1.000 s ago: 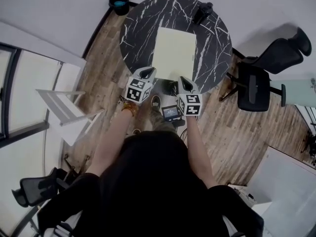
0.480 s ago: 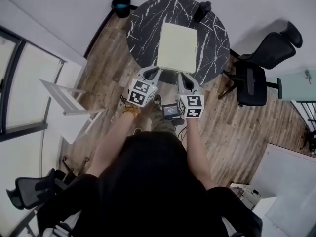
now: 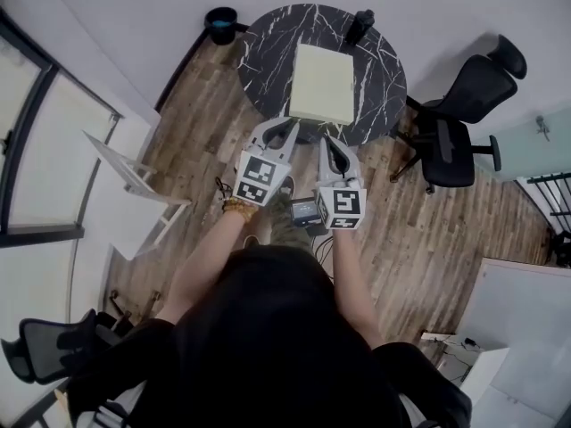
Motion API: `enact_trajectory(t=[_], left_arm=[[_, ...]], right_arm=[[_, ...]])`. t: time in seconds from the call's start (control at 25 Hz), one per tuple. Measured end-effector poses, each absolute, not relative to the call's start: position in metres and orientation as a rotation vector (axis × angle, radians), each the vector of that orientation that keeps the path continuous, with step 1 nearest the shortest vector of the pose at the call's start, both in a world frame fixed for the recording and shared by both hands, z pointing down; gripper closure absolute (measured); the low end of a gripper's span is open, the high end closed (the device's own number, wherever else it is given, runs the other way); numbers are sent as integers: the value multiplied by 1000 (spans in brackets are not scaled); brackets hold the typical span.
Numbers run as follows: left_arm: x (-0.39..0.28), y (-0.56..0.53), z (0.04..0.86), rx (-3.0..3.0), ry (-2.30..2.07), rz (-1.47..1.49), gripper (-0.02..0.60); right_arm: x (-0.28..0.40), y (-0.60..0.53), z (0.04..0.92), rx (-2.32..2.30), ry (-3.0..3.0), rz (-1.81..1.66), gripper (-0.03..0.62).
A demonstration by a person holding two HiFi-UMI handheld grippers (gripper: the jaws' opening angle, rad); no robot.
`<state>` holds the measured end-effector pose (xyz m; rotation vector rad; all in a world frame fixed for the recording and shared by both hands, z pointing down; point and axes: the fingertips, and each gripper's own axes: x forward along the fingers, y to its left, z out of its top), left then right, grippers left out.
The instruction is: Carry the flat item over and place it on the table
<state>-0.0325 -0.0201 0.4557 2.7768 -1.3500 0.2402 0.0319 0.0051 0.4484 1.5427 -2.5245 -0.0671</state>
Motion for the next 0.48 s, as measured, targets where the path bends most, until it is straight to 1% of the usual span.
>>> enact_trajectory(t=[0.24,0.48], left_arm=[[-39,21,401,2873,-1415,109,554],[-35,53,377,2923,-1411,47,554]], right_arm=[[26,41,391,1616,-2558,-226,595],[26,73,351,1691,-2564,-337,595]])
